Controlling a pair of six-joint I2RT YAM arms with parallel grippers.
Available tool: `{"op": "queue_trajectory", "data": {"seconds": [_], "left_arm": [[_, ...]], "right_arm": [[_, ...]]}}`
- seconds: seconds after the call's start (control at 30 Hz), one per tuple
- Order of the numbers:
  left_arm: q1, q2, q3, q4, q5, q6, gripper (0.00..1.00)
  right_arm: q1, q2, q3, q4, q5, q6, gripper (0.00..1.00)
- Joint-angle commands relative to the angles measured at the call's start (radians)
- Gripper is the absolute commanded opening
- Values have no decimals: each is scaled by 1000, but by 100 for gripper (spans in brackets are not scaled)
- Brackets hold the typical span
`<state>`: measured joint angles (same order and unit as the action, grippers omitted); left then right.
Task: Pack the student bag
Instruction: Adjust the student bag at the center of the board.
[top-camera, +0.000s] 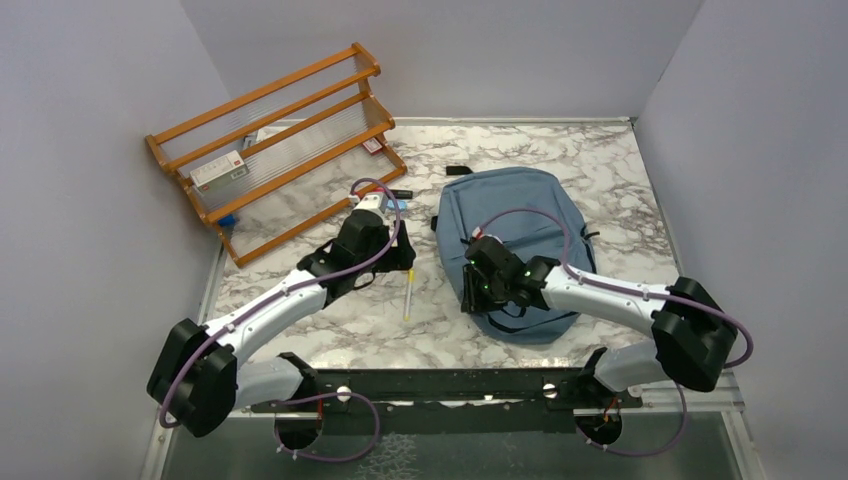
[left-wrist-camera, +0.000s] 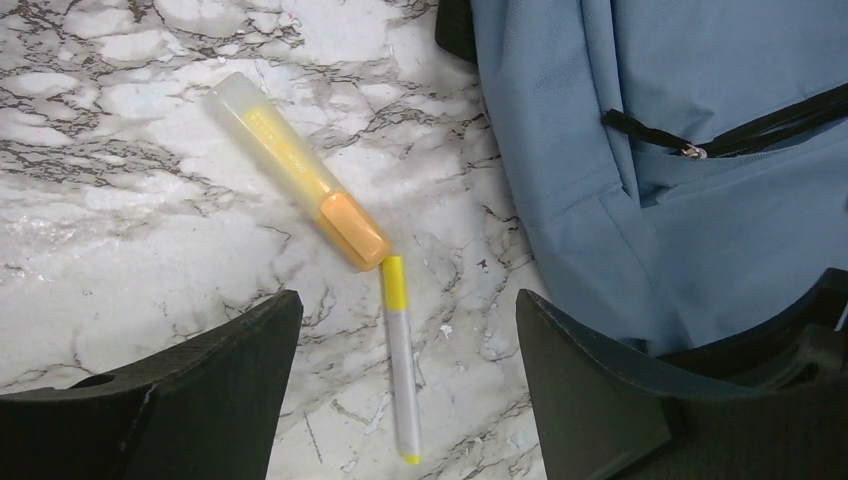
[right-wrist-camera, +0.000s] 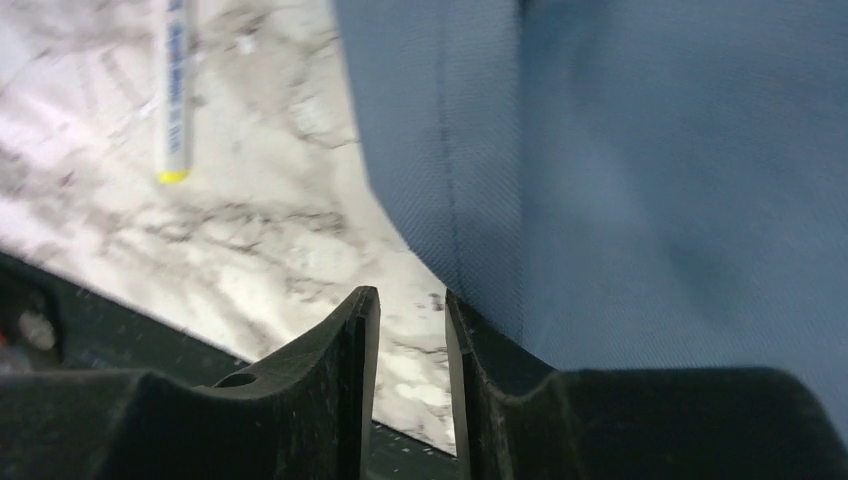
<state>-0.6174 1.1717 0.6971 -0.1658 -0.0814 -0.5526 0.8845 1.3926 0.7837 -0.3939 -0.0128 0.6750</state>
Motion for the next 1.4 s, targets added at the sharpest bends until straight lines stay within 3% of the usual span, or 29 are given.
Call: {"op": "queue_trajectory", "data": {"seconds": [0.0,0.13,0.33,0.47,0.57,0.73,1.03,1.17,1.3,1.37], "left_arm": [[12,19,26,27,20,18,80],[16,38,40,27,43,34,80],[20,77,93,25,75,66,82],[25,128,161,37,131,91,84],[27,194,242,47,168,118,90],[32,377,435,66,220,189,94],[63,817,899,-22,355,312,94],[72,972,1064,-68,377,349,93],[74,1078,1174,-77,501,337,84],[74,1116,1211,-79,556,323,72]], "right_arm": [[-3,-61,-22,-193,332,106,34],[-55,-142,-62,-242,411,138,31],[-317,-235,-113,-161,344,35,31],[-510,-195,-88,-81,257,-72,32],[-588,-153,-22,-89,218,-128,32],[-595,-254,21,-120,124,-155,36],[-595,-494,-61,-220,-132,-95,46],[-595,-505,-98,-244,-250,-71,47],[-595,-465,-138,-251,-321,-54,47],[-595,-449,-171,-227,-322,-40,47]]}}
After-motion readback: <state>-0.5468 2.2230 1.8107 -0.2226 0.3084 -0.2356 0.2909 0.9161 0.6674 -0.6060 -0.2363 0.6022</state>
